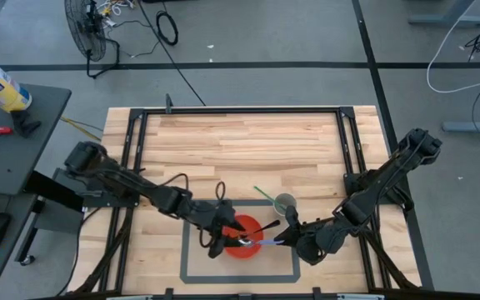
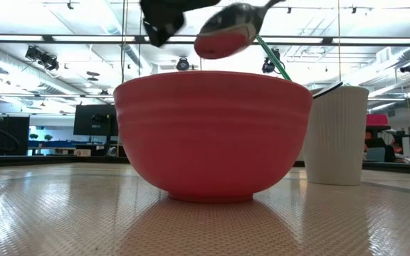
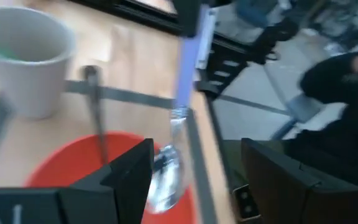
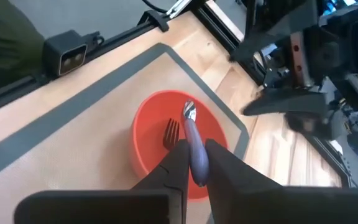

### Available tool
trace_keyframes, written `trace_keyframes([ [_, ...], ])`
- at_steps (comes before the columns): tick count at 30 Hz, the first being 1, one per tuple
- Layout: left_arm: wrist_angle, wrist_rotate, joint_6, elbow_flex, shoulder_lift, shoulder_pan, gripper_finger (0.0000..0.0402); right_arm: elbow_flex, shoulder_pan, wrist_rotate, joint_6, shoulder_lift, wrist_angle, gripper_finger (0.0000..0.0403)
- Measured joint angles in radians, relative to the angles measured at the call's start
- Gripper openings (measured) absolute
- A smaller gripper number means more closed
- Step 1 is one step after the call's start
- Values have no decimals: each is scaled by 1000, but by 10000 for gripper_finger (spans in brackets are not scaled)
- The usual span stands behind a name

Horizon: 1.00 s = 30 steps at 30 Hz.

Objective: Pick & Place Utensil
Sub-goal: Put the purple spoon into the orange bowl

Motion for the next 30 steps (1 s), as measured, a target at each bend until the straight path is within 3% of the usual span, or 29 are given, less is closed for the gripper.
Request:
trace_keyframes([
  [6, -270, -272, -20, 0, -127, -71, 234, 47, -2, -32, -5, 0, -50, 39],
  [12, -452, -563, -73, 0, -155, -167, 232, 50, -33, -47, -8, 1, -87, 39],
  [18, -480, -571, -114, 0, -152, -160, 232, 51, -80, -89, -76, 76, -24, 39],
  [21, -473, -567, -112, 0, -152, -142, 232, 51, -90, -57, -105, 117, -20, 39],
  [30, -460, -492, -80, 0, -152, -58, 232, 51, -89, -51, -231, 193, 34, 39],
])
